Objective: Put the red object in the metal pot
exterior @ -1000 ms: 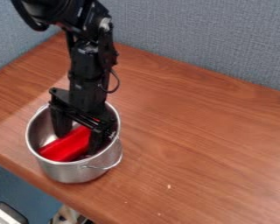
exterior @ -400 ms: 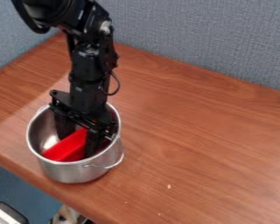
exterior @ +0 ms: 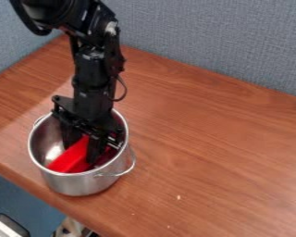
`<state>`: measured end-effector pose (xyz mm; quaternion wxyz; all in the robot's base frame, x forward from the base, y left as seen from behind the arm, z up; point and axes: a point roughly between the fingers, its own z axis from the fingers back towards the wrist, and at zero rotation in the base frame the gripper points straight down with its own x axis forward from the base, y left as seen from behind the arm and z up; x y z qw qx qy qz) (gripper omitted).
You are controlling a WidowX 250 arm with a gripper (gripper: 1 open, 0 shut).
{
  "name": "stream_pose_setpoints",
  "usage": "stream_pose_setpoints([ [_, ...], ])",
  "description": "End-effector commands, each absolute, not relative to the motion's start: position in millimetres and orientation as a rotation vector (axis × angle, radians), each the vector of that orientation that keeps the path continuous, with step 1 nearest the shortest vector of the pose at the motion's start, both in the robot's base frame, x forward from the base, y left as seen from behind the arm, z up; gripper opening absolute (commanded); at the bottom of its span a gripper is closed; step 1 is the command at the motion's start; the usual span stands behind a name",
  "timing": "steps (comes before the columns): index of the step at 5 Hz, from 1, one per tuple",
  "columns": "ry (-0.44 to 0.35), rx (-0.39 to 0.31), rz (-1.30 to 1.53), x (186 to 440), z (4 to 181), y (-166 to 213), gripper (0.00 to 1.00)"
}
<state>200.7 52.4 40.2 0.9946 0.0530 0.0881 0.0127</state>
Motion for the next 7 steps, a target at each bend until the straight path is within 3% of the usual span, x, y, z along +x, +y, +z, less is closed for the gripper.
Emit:
stream_pose_setpoints([
  [1,0.151,0.105,0.016,200,49.9,47,0.00],
  [7,0.098,0.116,0.051,196,70.1,41,0.00],
])
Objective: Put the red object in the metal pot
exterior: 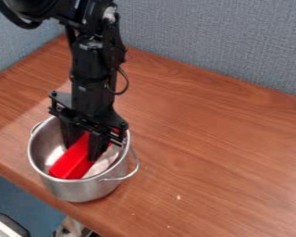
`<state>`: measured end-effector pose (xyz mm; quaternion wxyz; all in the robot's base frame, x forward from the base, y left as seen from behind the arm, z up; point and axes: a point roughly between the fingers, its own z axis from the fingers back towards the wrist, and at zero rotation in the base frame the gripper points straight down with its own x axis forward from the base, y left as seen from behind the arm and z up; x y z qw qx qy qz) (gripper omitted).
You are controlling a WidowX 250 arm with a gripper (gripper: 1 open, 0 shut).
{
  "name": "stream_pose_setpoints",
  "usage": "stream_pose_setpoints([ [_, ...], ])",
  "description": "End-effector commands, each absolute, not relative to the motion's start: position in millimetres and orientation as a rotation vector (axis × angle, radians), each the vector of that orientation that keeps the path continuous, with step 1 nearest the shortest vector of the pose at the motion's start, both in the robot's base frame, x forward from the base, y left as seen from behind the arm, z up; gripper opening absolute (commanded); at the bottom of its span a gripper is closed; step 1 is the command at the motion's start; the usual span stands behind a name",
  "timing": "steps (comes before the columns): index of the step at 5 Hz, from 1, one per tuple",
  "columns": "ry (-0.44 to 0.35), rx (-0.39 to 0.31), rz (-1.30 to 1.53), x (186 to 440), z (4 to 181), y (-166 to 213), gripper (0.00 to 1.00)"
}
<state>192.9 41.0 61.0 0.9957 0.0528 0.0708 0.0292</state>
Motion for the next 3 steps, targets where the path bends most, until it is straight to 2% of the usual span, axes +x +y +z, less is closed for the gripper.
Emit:
stream_pose_setpoints([
  [1,0.089,0.120,0.057,197.7,71.7,41.4,0.00],
  [2,0.079,0.126,0.063,199.3,72.3,41.3,1.00],
  [3,0.076,0.128,0.066,199.1,72.3,40.7,0.00],
])
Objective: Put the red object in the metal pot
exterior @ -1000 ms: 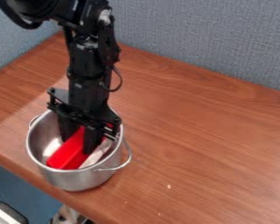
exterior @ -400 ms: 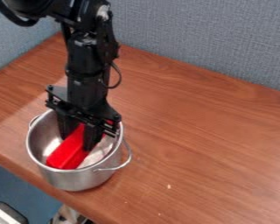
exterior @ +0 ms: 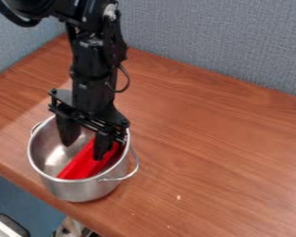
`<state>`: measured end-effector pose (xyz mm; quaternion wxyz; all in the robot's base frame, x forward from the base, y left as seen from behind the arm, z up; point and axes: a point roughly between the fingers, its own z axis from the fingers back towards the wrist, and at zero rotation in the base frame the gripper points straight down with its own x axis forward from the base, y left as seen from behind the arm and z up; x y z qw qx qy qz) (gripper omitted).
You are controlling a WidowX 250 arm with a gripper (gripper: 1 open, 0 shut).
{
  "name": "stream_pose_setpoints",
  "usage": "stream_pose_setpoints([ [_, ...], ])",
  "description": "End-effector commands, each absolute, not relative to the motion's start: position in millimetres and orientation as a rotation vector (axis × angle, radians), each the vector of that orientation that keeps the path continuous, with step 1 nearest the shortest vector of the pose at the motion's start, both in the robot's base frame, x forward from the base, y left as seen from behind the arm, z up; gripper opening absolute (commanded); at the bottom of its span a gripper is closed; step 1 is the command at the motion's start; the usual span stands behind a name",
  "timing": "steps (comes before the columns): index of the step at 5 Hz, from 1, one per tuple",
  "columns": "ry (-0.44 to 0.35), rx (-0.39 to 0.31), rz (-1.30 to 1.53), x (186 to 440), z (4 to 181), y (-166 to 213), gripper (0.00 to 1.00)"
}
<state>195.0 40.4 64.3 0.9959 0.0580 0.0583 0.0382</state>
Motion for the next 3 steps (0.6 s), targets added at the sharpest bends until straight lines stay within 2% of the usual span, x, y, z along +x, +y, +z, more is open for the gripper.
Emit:
stream_pose_setpoints([
  [1,0.077,0.131,0.069,198.7,70.5,41.0,0.00],
  [2,0.071,0.138,0.080,198.3,72.2,41.6,0.00],
  [3,0.062,0.144,0.088,198.2,74.0,41.4,1.00],
])
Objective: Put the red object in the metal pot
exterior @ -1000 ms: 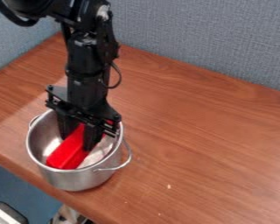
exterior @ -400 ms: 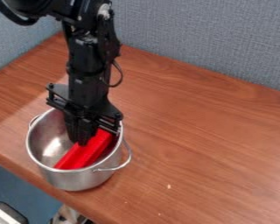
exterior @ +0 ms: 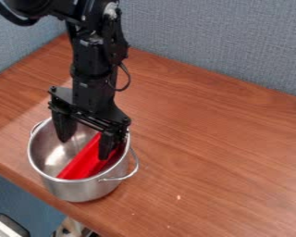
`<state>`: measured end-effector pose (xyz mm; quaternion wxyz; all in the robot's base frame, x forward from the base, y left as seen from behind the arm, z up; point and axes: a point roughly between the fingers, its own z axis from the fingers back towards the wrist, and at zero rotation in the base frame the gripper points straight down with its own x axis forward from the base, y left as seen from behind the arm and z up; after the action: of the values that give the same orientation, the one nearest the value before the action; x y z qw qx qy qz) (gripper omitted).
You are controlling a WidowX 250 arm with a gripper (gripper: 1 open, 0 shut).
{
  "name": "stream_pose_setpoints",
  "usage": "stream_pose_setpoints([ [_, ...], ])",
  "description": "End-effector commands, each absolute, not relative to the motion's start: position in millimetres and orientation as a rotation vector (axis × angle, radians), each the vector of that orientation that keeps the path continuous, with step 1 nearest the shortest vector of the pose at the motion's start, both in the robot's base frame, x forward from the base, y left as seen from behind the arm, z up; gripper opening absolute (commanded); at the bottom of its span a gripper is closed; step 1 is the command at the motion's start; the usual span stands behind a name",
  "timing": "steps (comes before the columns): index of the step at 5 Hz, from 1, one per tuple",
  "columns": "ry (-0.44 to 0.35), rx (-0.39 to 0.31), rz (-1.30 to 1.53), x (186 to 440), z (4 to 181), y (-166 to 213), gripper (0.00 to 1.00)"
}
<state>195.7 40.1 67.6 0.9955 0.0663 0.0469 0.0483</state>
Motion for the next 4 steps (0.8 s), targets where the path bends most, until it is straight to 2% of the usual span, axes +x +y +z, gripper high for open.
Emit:
stream_pose_setpoints([
  [1,0.032,0.145,0.096,197,88.9,42,1.00],
  [3,-0.017,0.118,0.116,191,126.0,41,1.00],
  [4,-0.011,0.119,0.126,191,129.7,43,1.00],
])
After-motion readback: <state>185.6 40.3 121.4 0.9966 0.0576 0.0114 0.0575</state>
